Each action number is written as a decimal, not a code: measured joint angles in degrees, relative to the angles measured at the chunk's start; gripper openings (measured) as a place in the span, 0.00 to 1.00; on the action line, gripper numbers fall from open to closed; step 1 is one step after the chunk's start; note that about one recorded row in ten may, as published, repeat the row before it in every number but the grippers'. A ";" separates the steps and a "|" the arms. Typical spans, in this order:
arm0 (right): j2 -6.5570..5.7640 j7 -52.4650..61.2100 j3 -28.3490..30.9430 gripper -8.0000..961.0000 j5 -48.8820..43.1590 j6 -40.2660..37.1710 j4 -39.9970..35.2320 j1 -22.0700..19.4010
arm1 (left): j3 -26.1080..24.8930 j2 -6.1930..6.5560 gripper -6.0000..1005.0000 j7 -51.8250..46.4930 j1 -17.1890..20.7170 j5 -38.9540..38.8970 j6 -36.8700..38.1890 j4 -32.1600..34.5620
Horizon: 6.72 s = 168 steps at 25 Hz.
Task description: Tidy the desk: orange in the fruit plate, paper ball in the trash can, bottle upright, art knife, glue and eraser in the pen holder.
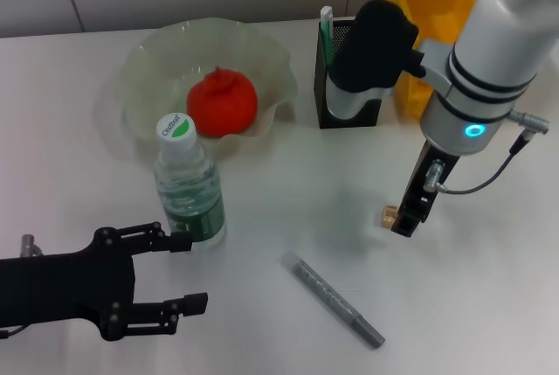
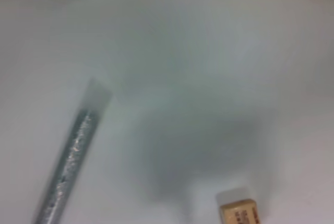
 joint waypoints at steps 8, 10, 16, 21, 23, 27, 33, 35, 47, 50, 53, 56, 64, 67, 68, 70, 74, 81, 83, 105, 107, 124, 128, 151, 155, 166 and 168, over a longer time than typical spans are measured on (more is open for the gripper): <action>0.01 -0.87 -0.82 0.61 -0.11 4.61 3.68 -0.12 | 0.01 -0.03 0.78 0.03 0.15 0.00 0.19 -0.04; 0.01 -0.96 -1.17 0.61 -0.09 5.21 4.17 -0.10 | 0.00 -0.03 0.78 0.03 0.15 0.00 0.20 -0.11; 0.01 -1.00 -1.47 0.61 0.00 6.50 5.00 0.01 | -0.02 -0.04 0.78 0.07 0.23 0.00 0.17 -0.20; 0.01 -1.55 -1.66 0.60 1.06 6.73 5.12 0.20 | -0.02 -0.04 0.78 0.09 0.22 0.00 -0.04 -0.20; 0.01 -1.63 -1.82 0.59 1.25 6.75 5.14 0.24 | -0.02 -0.04 0.78 0.09 0.20 0.00 -0.09 -0.19; 0.04 -1.66 -2.78 0.56 1.33 6.94 5.40 0.53 | -0.03 -0.04 0.78 0.10 0.11 0.00 -0.16 -0.19; 0.09 -1.59 -3.50 0.51 1.38 7.79 7.55 1.45 | -0.13 -0.04 0.78 0.10 0.03 0.00 -0.25 -0.19; 0.09 -1.60 -3.50 0.50 1.39 7.80 7.63 1.54 | -0.14 -0.04 0.78 0.10 -0.03 0.00 -0.25 -0.21; 0.10 -1.61 -3.59 0.37 1.45 8.14 7.82 1.71 | -0.41 -0.04 0.78 0.09 -0.30 0.00 -0.25 -0.28; 0.10 -1.62 -3.57 0.34 1.49 7.92 7.77 1.69 | -0.47 0.01 0.78 0.02 -0.30 0.00 -0.25 -0.28; -0.01 -1.55 -2.31 0.31 1.48 6.63 5.27 1.45 | -0.47 0.02 0.78 0.02 -0.30 0.00 -0.25 -0.28; -0.18 -1.55 -0.20 0.28 0.85 5.04 2.41 1.26 | -0.47 0.06 0.78 0.08 -0.29 0.00 -0.41 -0.28; -0.56 -3.48 13.00 0.28 -3.62 2.04 -14.29 0.43 | -0.46 0.04 0.78 0.10 -0.29 0.00 -0.41 -0.28; -0.60 -4.38 15.68 0.28 -3.48 4.80 -17.73 -0.02 | -0.46 -0.02 0.78 0.10 -0.29 0.00 -0.42 -0.28; -0.58 -4.60 15.90 0.28 -3.40 7.70 -18.19 -0.44 | -0.46 -0.03 0.78 0.10 -0.28 0.00 -0.42 -0.28; -0.56 -4.87 15.77 0.28 -3.36 9.59 -17.80 -0.64 | -0.46 -0.03 0.78 0.10 -0.26 0.00 -0.42 -0.29; -0.30 -6.37 15.44 0.29 -2.97 15.01 -13.82 -0.94 | -0.46 -0.04 0.78 0.10 -0.30 -0.01 -0.42 -0.67; -0.25 -8.51 15.26 0.29 -2.27 21.21 -7.45 -0.92 | -0.46 -0.01 0.78 0.10 -0.36 0.00 -0.42 -0.79; -0.25 -9.21 15.03 0.29 -1.90 23.10 -6.15 -1.01 | -0.46 0.00 0.78 0.09 -0.46 0.00 -0.42 -0.81; -0.27 2.26 15.24 0.70 -1.25 -0.80 -18.94 1.22 | -0.09 0.02 0.78 0.11 -0.73 0.00 0.42 -0.81; -0.28 4.60 15.48 0.70 0.38 -5.52 -18.35 2.80 | -0.06 0.03 0.78 0.39 -0.73 0.00 0.61 -0.81; 0.45 15.26 5.06 0.70 12.77 -0.60 8.76 10.96 | 0.07 0.35 0.78 5.11 -0.51 0.57 1.19 -0.76; 0.45 20.18 -2.22 0.70 15.82 3.60 11.97 13.92 | 0.07 0.39 0.78 5.27 -0.38 1.14 0.74 -0.79; 0.44 23.79 -13.45 0.70 26.50 10.26 22.81 17.86 | -0.28 0.23 0.78 5.44 -0.20 2.24 -2.29 -0.81; 0.44 23.80 -13.92 0.68 26.85 11.10 22.88 17.59 | -0.31 0.15 0.79 5.45 -0.20 2.23 -2.43 -0.81; 0.44 23.76 -19.07 0.62 29.88 12.94 23.35 17.26 | -0.37 0.03 0.79 5.45 -0.21 1.94 -2.79 -0.81; 0.45 23.76 -19.20 0.62 30.23 12.96 23.36 17.17 | -0.37 0.03 0.79 5.46 -0.21 1.93 -2.83 -0.81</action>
